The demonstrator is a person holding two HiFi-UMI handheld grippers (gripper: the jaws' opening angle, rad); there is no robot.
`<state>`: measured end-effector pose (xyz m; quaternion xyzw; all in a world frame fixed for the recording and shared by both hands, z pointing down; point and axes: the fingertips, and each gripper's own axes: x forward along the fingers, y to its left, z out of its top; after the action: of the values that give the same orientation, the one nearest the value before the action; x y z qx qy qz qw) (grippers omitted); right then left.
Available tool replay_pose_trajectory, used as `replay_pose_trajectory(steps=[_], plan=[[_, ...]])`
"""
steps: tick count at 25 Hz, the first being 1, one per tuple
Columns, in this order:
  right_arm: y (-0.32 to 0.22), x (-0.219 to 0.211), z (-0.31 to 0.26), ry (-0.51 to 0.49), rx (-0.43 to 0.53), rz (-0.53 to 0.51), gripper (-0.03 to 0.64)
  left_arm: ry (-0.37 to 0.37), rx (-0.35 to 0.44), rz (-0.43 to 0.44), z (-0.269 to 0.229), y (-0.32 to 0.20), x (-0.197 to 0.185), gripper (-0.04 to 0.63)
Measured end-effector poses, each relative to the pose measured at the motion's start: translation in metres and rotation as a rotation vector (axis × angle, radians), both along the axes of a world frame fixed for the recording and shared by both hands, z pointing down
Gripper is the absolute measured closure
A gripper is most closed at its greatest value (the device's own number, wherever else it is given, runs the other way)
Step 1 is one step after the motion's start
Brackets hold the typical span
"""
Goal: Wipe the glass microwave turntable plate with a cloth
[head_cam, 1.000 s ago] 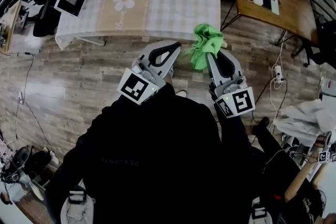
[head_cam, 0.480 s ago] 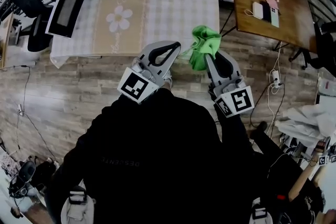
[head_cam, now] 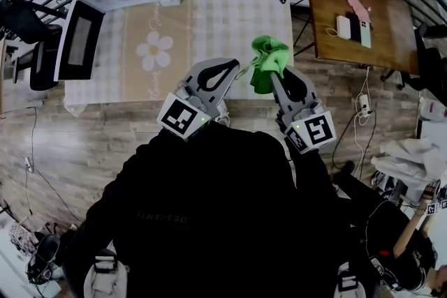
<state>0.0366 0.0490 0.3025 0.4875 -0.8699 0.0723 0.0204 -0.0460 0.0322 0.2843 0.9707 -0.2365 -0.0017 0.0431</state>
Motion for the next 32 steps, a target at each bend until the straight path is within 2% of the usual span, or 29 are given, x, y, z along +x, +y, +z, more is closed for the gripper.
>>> replay_pose_trajectory(steps=[9, 21, 28, 32], plan=[[-0.051, 0.016, 0.022, 0.033, -0.049, 0.023, 0.548, -0.015, -0.050, -0.016, 0.020, -0.059, 0.002, 0.574], [-0.117, 0.041, 0.069, 0.110, -0.130, -0.096, 0.545, -0.053, -0.066, -0.174, 0.046, -0.111, 0.015, 0.574], [-0.157, 0.044, 0.108, 0.113, -0.206, -0.120, 0.545, -0.101, -0.110, -0.227, 0.077, -0.138, 0.022, 0.574], [-0.173, 0.038, 0.135, 0.118, -0.264, -0.116, 0.543, -0.103, -0.148, -0.240, 0.098, -0.152, 0.024, 0.574]])
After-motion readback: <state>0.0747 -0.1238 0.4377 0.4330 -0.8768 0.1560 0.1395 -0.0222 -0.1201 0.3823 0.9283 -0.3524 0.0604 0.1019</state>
